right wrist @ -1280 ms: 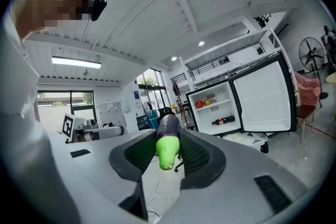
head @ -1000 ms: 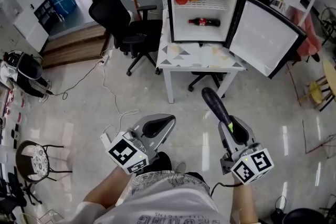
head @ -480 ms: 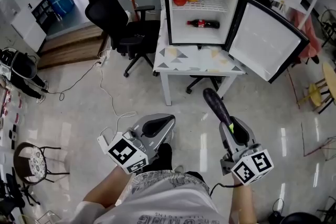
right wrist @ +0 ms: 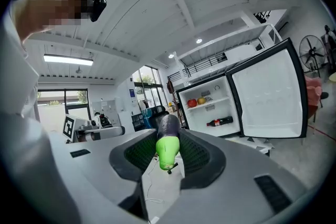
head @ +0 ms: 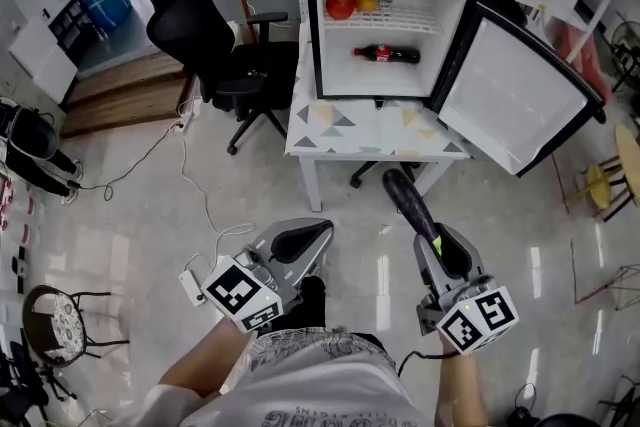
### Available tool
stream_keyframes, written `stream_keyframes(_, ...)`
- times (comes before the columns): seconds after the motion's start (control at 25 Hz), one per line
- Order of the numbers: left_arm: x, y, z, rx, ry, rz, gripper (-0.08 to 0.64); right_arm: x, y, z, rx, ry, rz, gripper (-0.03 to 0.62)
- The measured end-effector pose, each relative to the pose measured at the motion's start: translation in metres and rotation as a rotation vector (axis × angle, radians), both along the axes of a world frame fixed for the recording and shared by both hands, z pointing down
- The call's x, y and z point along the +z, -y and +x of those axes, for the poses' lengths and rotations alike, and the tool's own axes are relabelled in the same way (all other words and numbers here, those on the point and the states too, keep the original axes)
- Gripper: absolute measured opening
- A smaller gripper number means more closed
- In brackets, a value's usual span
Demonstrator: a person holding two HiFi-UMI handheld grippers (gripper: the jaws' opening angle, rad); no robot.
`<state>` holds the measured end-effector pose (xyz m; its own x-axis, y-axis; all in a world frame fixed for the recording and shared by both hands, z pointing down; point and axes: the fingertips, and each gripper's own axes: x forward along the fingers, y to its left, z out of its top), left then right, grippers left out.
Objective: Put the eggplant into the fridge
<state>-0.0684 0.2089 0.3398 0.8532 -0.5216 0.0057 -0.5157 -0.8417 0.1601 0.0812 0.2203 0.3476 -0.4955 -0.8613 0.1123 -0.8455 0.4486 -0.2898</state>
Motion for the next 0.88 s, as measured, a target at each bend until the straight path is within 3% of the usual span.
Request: stream_keyframes(0.88,0.008,0.214,-0.013,0.074,0.010,-0.051,0.008,0.007,0.204,-0.016,0.061,-0.010,-0.061,0.127)
